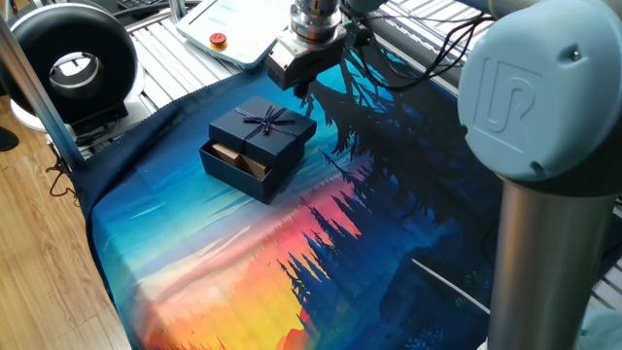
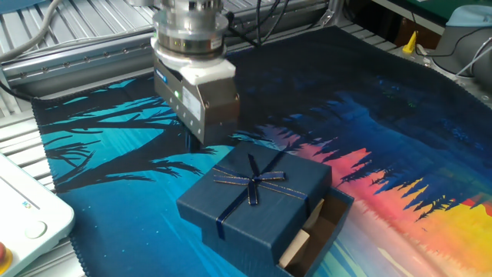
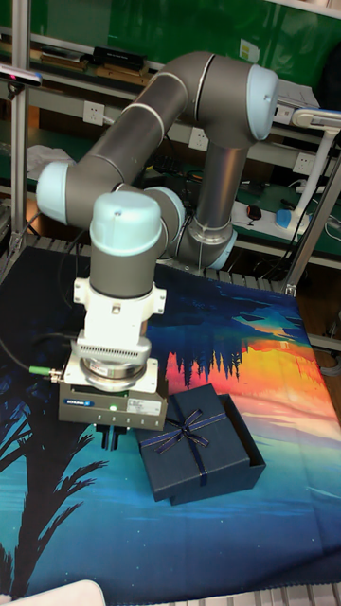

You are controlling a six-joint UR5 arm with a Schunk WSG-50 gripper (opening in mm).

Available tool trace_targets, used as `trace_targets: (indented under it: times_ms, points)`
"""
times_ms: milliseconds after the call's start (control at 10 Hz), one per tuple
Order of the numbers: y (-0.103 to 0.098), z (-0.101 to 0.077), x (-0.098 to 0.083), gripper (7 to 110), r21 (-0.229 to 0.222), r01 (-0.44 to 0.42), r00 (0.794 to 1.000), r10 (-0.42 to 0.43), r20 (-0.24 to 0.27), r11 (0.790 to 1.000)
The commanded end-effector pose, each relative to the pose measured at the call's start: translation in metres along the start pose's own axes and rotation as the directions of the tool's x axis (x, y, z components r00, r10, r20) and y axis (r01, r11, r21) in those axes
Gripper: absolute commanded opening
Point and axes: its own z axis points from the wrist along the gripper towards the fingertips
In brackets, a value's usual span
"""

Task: Slide the outer casing onto the gift box

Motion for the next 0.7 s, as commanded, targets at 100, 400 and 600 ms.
trace_targets:
  times_ms: [100, 400, 600]
  points:
    - [0.015, 0.016, 0.005, 7, -0.070, -0.024, 1.000, 0.024, -0.001, 0.997]
    - [0.031, 0.017, 0.009, 7, -0.133, -0.036, 0.999, 0.035, -0.015, 0.990]
    - [0.036, 0.015, 0.011, 7, -0.152, -0.037, 0.999, 0.034, -0.022, 0.988]
